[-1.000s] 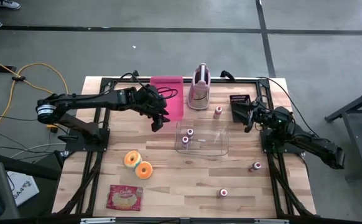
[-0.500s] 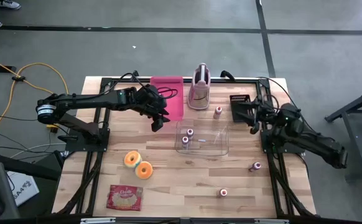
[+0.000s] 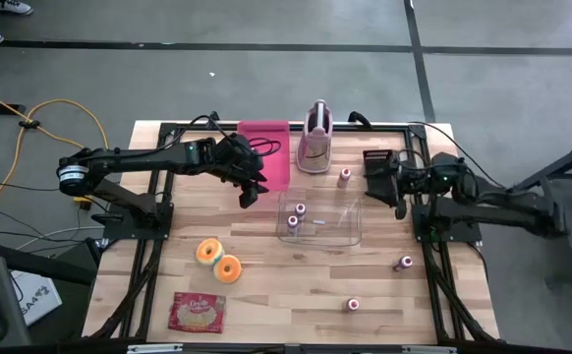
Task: Pick & Place Food Item
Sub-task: Put the bottom orange food coloring bottle into the transparent bin
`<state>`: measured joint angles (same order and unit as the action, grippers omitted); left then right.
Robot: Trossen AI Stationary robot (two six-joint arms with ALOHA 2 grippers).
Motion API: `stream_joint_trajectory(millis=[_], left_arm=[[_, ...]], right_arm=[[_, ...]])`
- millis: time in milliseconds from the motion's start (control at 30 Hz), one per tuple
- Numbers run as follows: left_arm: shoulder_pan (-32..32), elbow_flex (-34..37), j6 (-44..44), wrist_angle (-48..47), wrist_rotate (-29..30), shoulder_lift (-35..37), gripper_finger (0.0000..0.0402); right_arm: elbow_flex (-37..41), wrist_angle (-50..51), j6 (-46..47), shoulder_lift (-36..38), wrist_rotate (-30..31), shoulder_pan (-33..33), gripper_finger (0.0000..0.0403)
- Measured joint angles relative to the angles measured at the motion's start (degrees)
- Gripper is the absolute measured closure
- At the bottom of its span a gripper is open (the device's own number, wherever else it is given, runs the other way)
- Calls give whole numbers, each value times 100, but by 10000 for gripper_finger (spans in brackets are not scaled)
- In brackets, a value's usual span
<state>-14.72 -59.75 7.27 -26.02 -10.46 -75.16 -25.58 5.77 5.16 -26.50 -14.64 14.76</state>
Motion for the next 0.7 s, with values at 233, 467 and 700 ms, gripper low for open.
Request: stream_joint_trajectory(millis=[233, 467, 700], left_arm=[[0, 0, 0, 14, 0, 0, 228], [0, 0, 0, 16, 0, 0, 228], [1, 0, -2, 17, 0, 0, 228]], right_arm=[[-404, 124, -593, -701, 274, -1246, 176], [-420, -95, -661, -1186, 855, -2672, 176], [-903, 75, -537, -1928, 1989, -4104, 176]])
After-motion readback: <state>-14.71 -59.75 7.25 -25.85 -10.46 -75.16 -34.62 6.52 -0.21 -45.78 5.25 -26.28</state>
